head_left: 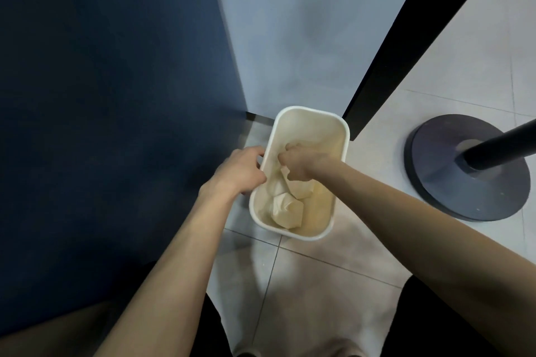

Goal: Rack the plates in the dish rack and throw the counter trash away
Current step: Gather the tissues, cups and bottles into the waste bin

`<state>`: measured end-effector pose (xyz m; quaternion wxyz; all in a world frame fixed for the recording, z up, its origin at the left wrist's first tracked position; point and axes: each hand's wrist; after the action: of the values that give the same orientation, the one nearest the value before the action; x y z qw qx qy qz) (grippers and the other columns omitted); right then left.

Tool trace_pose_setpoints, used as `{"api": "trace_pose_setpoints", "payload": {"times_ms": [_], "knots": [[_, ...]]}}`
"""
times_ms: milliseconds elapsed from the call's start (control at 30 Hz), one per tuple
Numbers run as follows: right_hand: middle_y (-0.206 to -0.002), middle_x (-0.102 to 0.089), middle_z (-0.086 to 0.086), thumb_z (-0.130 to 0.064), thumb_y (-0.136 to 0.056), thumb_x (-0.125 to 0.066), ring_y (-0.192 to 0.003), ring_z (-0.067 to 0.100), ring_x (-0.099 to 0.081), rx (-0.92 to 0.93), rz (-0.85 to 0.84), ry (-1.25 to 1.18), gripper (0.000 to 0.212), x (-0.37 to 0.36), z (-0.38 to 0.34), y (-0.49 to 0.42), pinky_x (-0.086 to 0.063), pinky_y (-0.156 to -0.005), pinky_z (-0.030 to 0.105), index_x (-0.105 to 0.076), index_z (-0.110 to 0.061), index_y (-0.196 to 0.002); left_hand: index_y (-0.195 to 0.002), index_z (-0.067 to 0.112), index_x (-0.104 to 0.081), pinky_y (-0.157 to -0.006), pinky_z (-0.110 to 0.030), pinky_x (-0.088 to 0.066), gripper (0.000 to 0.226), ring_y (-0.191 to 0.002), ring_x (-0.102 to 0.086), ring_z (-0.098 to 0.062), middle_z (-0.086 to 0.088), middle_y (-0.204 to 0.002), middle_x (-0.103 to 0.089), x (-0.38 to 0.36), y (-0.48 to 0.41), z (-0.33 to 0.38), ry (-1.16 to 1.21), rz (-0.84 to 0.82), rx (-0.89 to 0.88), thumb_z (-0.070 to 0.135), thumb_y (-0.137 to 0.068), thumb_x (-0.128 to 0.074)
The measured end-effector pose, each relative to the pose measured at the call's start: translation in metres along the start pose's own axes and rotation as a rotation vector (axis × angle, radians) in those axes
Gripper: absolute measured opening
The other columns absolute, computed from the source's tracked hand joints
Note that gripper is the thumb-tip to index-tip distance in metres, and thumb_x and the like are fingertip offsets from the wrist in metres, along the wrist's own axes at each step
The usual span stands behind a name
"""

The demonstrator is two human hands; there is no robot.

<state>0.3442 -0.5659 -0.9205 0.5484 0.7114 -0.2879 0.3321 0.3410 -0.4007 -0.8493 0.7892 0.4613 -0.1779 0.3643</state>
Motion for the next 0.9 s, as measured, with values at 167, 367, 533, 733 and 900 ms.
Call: {"api": "trace_pose_setpoints", "payload": {"times_ms": [167, 367, 533, 733, 900], "knots": [[-0.115, -0.055, 0.011, -0.014, -0.087, -0.060, -0.106, 0.031, -0.055, 0.086, 0.150, -0.212, 0.027, 0.032, -0.008, 0.079, -0.048, -0.089, 0.042, -0.062, -0.010, -0.114, -0.141, 0.023, -0.049, -0.099, -0.044, -0.050, 0.048, -0.111, -0.061, -0.019, 0.003, -0.124, -0.060, 0.011, 0.054, 0.011, 0.075, 0.101, -0.039, 0.024, -0.094, -0.063], [-0.111, -0.061, 0.008, -0.012, -0.088, -0.058, -0.105, 0.027, -0.058, -0.002, 0.202, -0.555, 0.022, 0.088, -0.041, 0.210, -0.046, -0.091, 0.033, -0.066, -0.012, -0.109, -0.123, 0.021, -0.065, -0.092, -0.040, -0.054, 0.034, -0.092, -0.066, -0.016, 0.007, -0.100, -0.071, 0.053, 0.171, 0.040, 0.210, 0.177, -0.057, 0.007, -0.093, -0.060], [-0.102, -0.068, 0.003, -0.004, -0.083, -0.060, -0.090, 0.017, -0.061, -0.096, 0.325, -0.796, 0.021, 0.151, -0.087, 0.330, -0.045, -0.083, 0.024, -0.071, -0.012, -0.099, -0.107, 0.026, -0.070, -0.084, -0.041, -0.056, 0.039, -0.081, -0.069, -0.014, 0.011, -0.080, -0.072, 0.085, 0.284, 0.086, 0.275, 0.143, -0.045, -0.004, -0.087, -0.055], [-0.092, -0.069, -0.010, -0.005, -0.085, -0.058, -0.090, 0.000, -0.062, -0.115, 0.405, -0.979, 0.026, 0.234, -0.136, 0.458, -0.046, -0.073, 0.014, -0.065, -0.022, -0.103, -0.112, 0.033, -0.069, -0.077, -0.034, -0.055, 0.035, -0.081, -0.065, -0.003, 0.019, -0.085, -0.069, 0.126, 0.403, 0.152, 0.236, 0.160, -0.104, 0.007, -0.092, -0.056], [-0.090, -0.068, -0.008, -0.002, -0.085, -0.057, -0.088, 0.003, -0.062, -0.076, 0.416, -1.015, 0.026, 0.286, -0.171, 0.540, -0.050, -0.073, 0.021, -0.066, -0.019, -0.102, -0.114, 0.034, -0.066, -0.078, -0.034, -0.056, 0.039, -0.083, -0.065, -0.003, 0.017, -0.088, -0.070, 0.159, 0.481, 0.187, 0.211, 0.176, -0.092, 0.005, -0.090, -0.057]]}}
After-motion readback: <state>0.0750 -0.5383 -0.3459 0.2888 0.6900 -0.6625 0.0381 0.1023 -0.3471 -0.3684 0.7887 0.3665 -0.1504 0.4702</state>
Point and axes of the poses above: each hand's wrist, its own y-axis away from the middle knuckle, its own x-axis out of the back of the hand, z = x × y
